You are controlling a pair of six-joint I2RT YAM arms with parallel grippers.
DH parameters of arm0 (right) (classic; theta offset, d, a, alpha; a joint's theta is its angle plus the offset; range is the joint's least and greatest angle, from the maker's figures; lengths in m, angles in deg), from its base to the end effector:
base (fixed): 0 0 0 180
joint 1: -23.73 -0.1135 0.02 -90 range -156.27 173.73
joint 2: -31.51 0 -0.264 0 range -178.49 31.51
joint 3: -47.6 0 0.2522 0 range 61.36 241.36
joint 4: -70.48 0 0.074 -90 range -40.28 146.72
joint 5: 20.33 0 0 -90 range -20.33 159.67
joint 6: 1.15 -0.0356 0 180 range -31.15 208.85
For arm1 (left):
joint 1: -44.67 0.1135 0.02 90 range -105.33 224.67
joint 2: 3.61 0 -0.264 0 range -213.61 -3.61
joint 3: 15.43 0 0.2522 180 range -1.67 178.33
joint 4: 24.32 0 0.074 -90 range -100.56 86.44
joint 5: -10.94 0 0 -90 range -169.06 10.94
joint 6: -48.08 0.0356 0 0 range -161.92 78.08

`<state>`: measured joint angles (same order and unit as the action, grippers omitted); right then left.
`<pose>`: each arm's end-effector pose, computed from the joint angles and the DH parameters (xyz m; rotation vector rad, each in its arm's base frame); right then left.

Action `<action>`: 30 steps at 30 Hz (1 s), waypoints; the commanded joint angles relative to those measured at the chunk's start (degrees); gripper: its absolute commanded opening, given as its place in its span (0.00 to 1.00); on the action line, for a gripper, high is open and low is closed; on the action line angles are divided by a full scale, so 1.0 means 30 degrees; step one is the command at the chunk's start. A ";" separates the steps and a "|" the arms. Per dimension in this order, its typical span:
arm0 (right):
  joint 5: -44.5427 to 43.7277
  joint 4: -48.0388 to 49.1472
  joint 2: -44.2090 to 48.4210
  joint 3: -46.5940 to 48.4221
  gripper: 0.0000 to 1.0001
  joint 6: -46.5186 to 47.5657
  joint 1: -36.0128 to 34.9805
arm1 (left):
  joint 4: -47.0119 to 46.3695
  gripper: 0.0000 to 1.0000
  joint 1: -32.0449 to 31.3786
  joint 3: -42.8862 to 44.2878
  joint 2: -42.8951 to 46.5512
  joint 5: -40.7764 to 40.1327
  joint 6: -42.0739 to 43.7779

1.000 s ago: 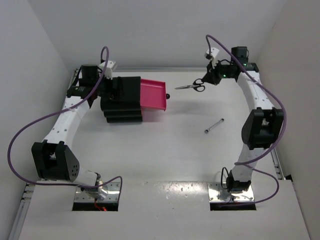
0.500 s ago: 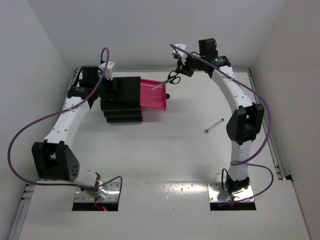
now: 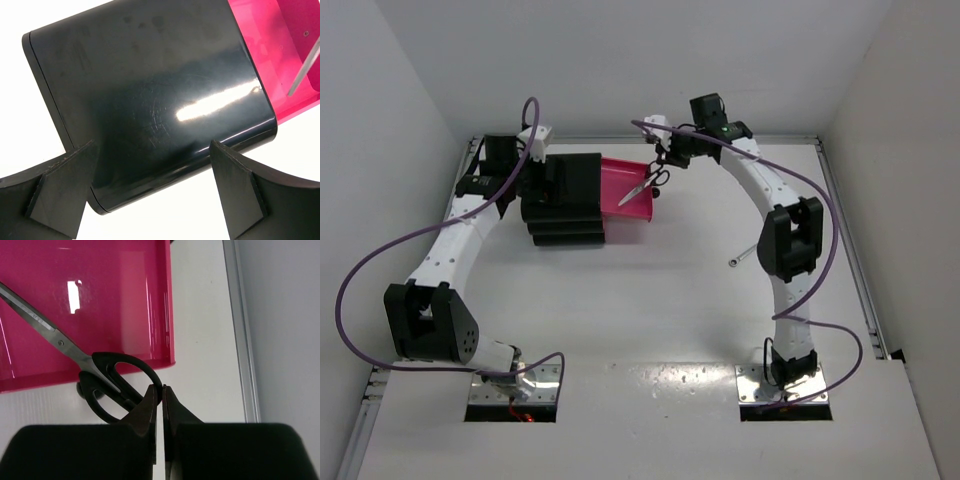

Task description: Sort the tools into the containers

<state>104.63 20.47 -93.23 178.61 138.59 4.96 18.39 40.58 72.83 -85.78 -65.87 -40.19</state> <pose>0.4628 0.1788 0.2867 -1.4720 1.6396 0.4137 0.3206 -0.0311 0.3370 0.2394 2.1911 -0.2771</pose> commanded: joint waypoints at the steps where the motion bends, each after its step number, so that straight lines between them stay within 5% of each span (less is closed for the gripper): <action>1: 0.0124 0.1241 0.0011 0.0994 0.00 0.0065 -0.0542 | -0.0539 0.99 -0.0011 -0.0224 0.0730 -0.0090 0.0036; 22: -0.1105 0.2884 -0.2273 0.2547 0.01 -0.0758 -0.2036 | -0.0539 0.99 0.0341 -0.0400 0.0379 -0.0090 0.0212; 27: -0.1515 0.3441 -0.2449 0.2547 0.23 -0.1198 -0.2386 | -0.0539 0.99 0.0516 -0.0400 0.0379 -0.0090 0.0212; 28: -0.1517 0.3702 -0.2450 0.2547 0.37 -0.1401 -0.2388 | -0.0539 0.99 0.0516 -0.0400 0.0379 -0.0090 0.0386; 30: -0.1722 0.3909 -0.2450 0.2547 0.47 -0.1725 -0.2593 | -0.0539 0.99 0.0516 -0.0400 0.0379 -0.0090 0.0388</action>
<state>99.77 28.45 -101.23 183.59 135.11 -1.53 18.17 41.67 71.93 -85.69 -66.07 -39.40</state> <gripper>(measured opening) 0.445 0.990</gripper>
